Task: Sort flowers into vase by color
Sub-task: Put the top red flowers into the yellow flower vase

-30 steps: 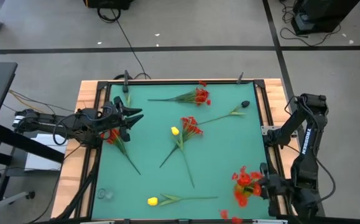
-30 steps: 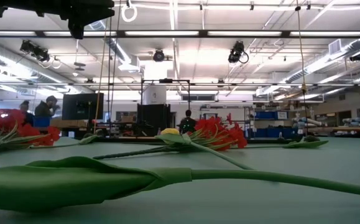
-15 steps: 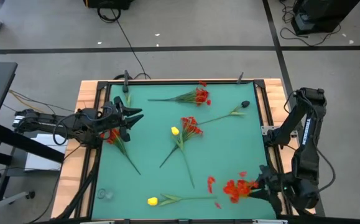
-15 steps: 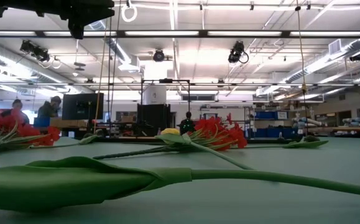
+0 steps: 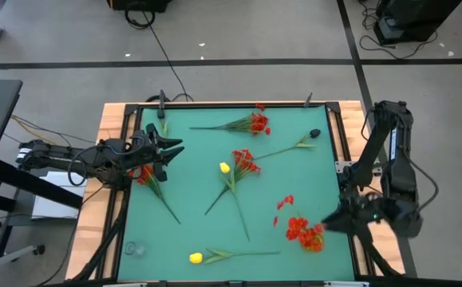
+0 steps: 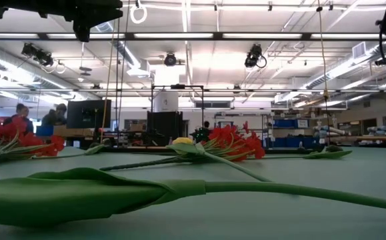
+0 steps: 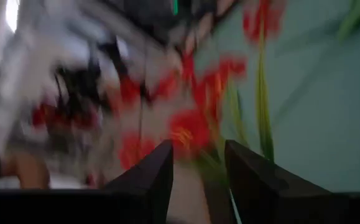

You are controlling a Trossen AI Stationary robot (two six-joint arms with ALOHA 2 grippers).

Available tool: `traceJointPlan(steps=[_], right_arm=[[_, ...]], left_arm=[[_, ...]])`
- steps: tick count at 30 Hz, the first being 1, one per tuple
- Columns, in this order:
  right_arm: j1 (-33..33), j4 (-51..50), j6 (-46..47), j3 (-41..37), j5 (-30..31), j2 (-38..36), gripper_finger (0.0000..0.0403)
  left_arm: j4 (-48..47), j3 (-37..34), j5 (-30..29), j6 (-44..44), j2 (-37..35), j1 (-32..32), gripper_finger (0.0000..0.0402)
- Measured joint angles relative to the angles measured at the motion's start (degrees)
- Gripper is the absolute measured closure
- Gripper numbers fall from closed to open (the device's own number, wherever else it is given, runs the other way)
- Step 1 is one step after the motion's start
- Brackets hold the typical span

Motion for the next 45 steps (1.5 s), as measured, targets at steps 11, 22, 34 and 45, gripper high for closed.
traceJointPlan(steps=[11, 22, 34, 45], right_arm=[[-18.62, 10.5, -19.7, 0.02, 7.51, -7.44, 0.0249], [-49.65, 18.07, -19.72, 0.04, -8.69, -2.21, 0.0247], [-75.64, 32.87, -8.89, 0.04, -35.89, 19.39, 0.0247], [-94.57, 54.41, 10.61, 0.07, -50.93, 45.9, 0.0246]], left_arm=[[0.01, 0.0, 0.0, 0.0, 0.0, 0.0, 0.0276], [0.01, 0.0, 0.0, 0.0, 0.0, 0.0, 0.0276], [-0.01, 0.0, 0.0, 0.0, 0.0, -0.02, 0.0276], [0.0, 0.0, 0.0, 0.0, 0.02, -0.02, 0.0276]])
